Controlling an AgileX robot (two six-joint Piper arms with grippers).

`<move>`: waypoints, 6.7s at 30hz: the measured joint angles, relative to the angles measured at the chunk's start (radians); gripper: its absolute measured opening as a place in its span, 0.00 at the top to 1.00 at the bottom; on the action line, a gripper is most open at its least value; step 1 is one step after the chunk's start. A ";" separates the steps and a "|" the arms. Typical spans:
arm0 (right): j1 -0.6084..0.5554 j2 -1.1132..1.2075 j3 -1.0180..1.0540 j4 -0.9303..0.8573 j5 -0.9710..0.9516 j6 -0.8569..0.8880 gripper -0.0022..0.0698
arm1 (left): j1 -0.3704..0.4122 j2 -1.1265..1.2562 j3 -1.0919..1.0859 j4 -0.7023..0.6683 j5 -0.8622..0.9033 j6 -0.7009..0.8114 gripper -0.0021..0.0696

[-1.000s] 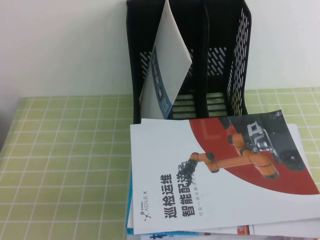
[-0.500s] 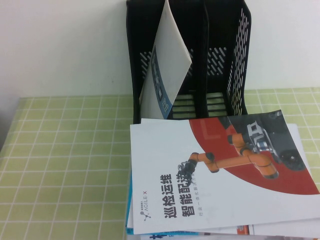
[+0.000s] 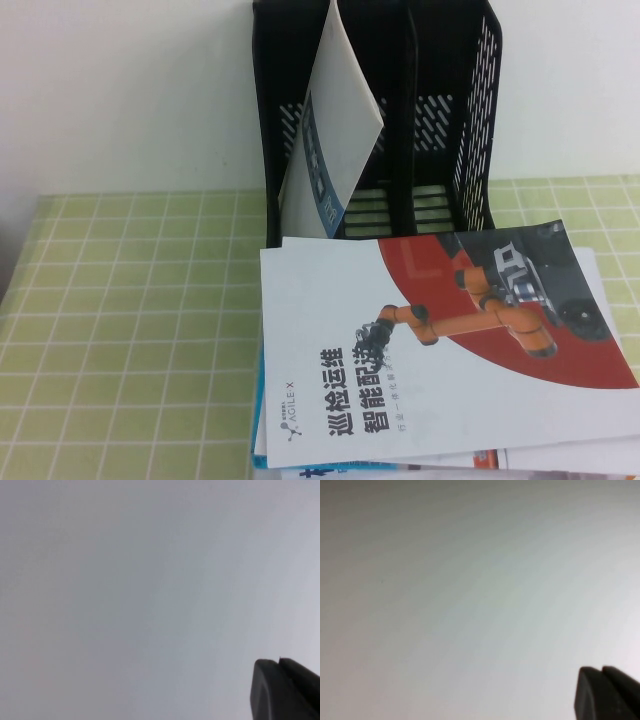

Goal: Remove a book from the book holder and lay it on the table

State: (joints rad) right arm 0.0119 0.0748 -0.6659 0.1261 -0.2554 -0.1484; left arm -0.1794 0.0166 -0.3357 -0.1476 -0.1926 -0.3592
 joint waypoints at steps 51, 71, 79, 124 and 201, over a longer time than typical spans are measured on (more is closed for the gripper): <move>0.342 1.388 -0.328 1.554 0.823 -1.357 0.47 | -0.089 1.439 -0.747 -1.129 0.612 1.537 0.97; 0.673 1.584 -0.400 1.609 0.192 -1.457 0.46 | -0.056 1.439 -0.802 -1.278 0.634 1.592 0.97; 0.671 1.623 -0.493 1.607 0.179 -1.457 0.46 | -0.056 1.439 -0.802 -1.309 0.643 1.592 0.97; 0.383 1.231 -0.914 0.549 1.219 -1.056 0.76 | -0.056 1.288 -0.805 -1.076 0.736 1.322 0.97; 1.202 1.440 -0.777 -0.126 1.270 -0.297 0.18 | -0.056 0.955 -0.807 -0.427 0.943 0.674 0.97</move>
State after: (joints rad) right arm 1.2136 1.5144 -1.4431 0.0000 1.0149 -0.4450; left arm -0.2357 0.9715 -1.1430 -0.5749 0.7500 0.3150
